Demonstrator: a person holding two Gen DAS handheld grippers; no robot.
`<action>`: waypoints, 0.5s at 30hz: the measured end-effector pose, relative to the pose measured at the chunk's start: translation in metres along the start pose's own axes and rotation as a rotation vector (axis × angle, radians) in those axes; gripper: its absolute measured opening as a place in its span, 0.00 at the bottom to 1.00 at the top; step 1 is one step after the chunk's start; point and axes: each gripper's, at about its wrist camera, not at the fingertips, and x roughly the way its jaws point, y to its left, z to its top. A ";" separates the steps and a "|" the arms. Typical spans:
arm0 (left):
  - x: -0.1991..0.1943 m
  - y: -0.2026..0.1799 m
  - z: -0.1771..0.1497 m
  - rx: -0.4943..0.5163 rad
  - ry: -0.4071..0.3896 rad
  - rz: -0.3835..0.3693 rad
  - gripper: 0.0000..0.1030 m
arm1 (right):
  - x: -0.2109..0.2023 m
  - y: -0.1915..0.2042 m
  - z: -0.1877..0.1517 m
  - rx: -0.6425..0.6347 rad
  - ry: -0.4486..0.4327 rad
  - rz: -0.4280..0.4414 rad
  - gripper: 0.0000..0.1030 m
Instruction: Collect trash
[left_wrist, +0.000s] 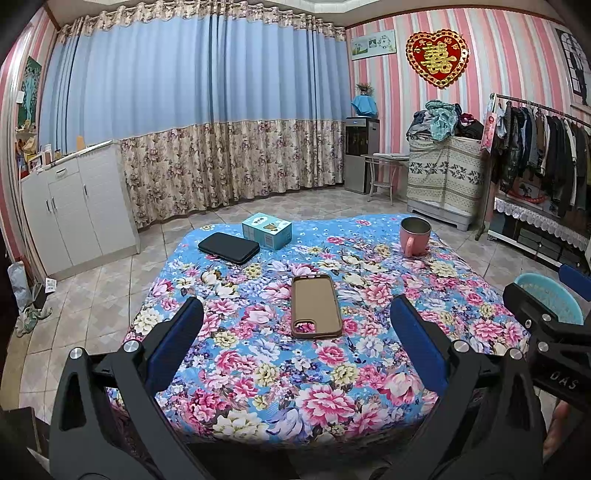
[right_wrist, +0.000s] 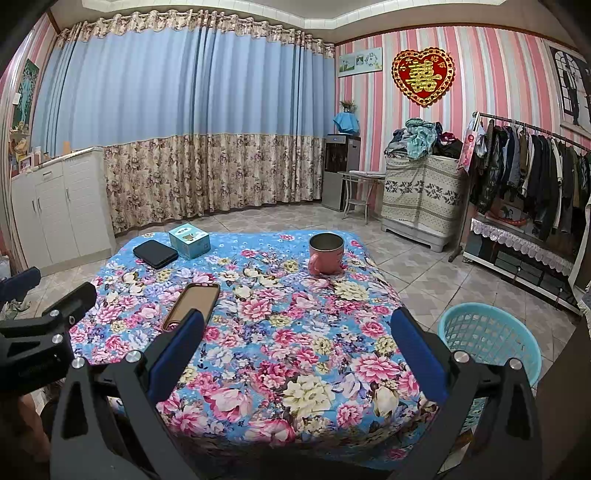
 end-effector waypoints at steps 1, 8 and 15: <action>0.000 0.000 0.000 0.002 -0.002 0.003 0.95 | 0.000 0.000 -0.001 0.000 0.001 -0.001 0.96; -0.001 0.001 -0.001 0.009 -0.008 0.004 0.95 | 0.001 0.000 -0.002 0.002 0.003 -0.002 0.96; 0.002 0.004 -0.001 0.008 0.003 -0.006 0.95 | 0.001 -0.001 -0.003 0.000 0.001 -0.004 0.96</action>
